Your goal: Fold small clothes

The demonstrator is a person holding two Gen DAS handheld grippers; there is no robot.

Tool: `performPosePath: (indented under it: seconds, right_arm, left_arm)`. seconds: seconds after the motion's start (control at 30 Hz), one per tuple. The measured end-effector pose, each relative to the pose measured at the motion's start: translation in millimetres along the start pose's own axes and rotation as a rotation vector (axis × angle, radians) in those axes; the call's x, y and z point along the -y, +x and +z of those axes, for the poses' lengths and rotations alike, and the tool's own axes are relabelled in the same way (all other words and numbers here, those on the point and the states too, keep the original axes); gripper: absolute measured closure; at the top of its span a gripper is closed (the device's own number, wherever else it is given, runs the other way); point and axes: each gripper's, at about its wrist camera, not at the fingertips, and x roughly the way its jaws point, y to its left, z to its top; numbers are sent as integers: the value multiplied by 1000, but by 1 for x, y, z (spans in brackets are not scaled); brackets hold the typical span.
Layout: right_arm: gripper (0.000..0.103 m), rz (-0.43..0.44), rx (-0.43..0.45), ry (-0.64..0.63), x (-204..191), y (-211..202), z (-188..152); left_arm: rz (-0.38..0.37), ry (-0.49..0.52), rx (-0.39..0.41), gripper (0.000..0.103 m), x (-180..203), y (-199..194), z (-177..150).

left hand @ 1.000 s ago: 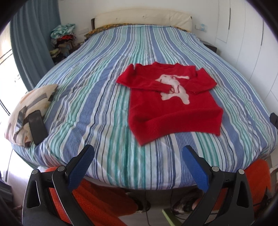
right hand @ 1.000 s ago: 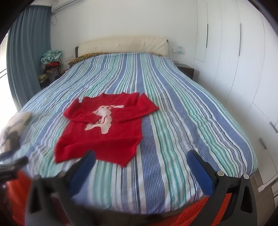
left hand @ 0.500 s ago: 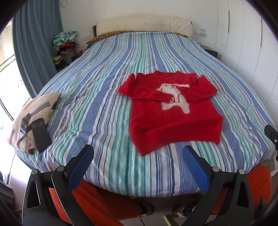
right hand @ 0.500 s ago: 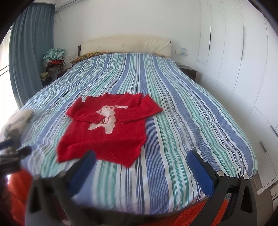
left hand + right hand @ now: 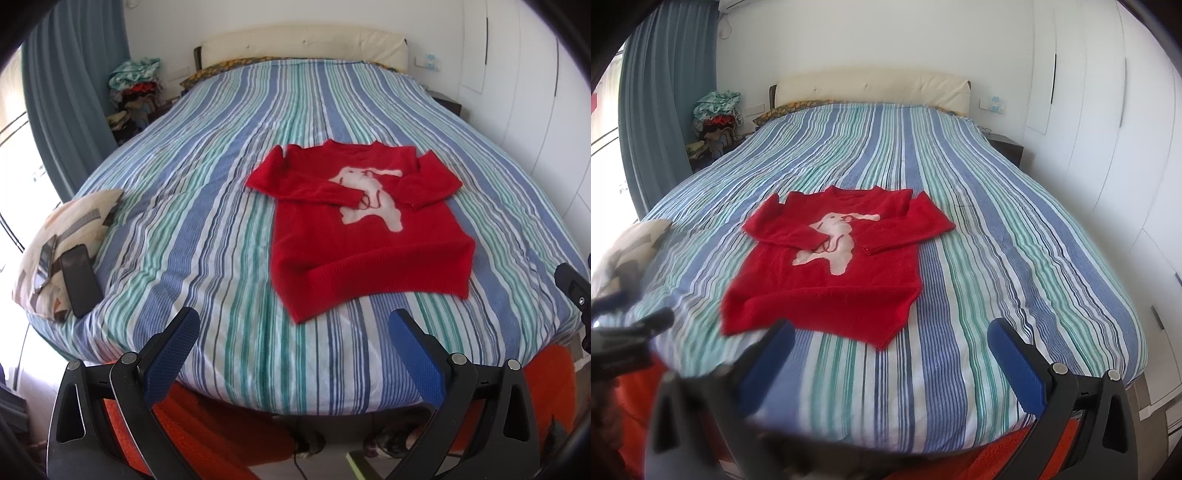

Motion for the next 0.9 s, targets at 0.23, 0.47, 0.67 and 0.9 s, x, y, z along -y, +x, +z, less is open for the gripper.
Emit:
performPosePath:
  seconds: [0.23, 0.47, 0.67, 0.9]
  right_arm:
    - [0, -4, 1, -5, -2, 0, 1]
    - [0, -2, -2, -10, -3, 1, 0]
    - [0, 3, -8, -4, -3, 1, 0]
    - [0, 210, -52, 16, 22, 68, -21]
  left_arm:
    - [-3, -1, 7, 1, 2, 0, 2]
    - [-4, 6, 20, 1, 4, -4, 3]
    - [17, 17, 18, 1, -2, 19, 1]
    - [-320, -184, -251, 3, -47, 161, -13]
